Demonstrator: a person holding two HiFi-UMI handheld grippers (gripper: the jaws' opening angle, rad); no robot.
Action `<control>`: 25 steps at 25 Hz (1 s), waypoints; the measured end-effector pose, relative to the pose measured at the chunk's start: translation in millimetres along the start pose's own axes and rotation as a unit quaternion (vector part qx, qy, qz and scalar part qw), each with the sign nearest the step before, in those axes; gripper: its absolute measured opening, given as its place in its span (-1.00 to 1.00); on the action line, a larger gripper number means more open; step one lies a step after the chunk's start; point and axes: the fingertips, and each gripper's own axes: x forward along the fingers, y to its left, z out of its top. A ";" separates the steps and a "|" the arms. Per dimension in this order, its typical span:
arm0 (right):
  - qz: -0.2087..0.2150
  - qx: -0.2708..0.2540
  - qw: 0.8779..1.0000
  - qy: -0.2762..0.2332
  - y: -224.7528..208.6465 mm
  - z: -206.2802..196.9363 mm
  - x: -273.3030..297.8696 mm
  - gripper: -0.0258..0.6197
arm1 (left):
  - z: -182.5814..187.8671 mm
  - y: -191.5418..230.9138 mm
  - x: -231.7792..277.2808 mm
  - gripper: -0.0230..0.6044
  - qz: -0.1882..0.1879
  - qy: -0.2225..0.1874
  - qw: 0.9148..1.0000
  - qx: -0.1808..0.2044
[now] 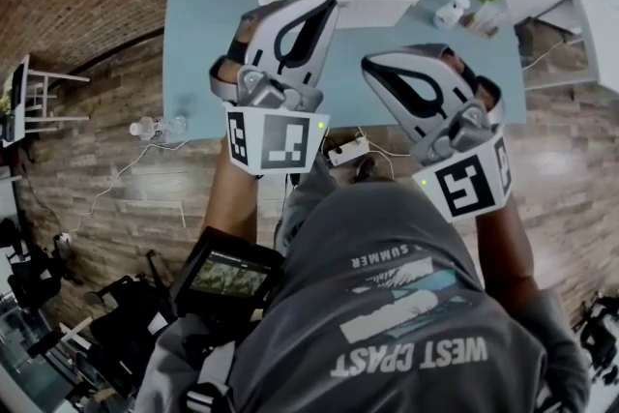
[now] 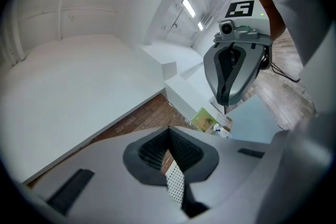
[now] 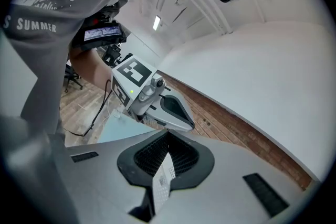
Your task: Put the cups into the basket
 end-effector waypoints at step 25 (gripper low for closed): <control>0.036 0.004 0.999 -0.027 64.5 29.5 -74.8 -0.88 | 86.1 -64.7 -43.3 -0.92 -0.003 -0.005 1.000 0.003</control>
